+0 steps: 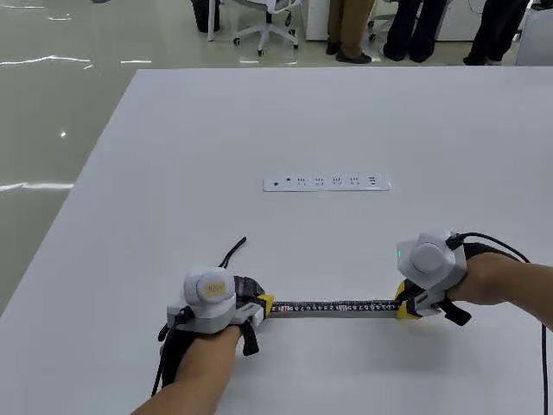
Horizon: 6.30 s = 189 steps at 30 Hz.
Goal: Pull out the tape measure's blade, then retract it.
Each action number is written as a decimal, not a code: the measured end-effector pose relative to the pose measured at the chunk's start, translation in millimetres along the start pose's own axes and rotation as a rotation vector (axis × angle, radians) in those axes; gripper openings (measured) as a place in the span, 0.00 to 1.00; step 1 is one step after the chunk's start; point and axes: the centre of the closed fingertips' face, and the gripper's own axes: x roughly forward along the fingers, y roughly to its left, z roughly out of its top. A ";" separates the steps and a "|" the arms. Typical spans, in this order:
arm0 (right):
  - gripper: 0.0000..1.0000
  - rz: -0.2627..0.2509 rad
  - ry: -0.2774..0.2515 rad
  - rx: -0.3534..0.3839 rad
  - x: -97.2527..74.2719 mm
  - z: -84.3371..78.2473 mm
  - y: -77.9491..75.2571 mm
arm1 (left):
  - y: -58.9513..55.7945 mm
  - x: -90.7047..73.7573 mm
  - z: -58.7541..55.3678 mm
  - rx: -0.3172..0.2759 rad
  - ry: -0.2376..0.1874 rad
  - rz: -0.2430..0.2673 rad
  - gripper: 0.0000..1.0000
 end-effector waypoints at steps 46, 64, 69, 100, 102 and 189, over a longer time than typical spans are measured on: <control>0.13 -0.012 -0.041 0.026 2.2 11.6 0.5 | -1.5 -1.9 -0.4 -0.008 0.001 -0.036 0.60; 0.13 -0.011 -0.043 0.024 4.1 20.7 2.1 | -1.7 -1.3 -1.0 -0.008 0.007 -0.041 0.60; 0.13 -0.010 -0.045 0.025 5.7 24.8 2.1 | -1.9 -1.3 -1.1 -0.003 0.007 -0.045 0.60; 0.13 -0.007 -0.047 0.031 15.0 43.1 4.9 | -1.9 -0.9 -1.0 0.001 0.015 -0.048 0.60; 0.13 -0.006 -0.049 0.031 14.6 45.1 5.6 | -2.1 -1.2 -1.1 0.002 0.015 -0.049 0.60; 0.13 0.006 -0.078 0.012 33.4 96.3 16.8 | -2.0 -1.2 -1.2 0.002 0.018 -0.059 0.60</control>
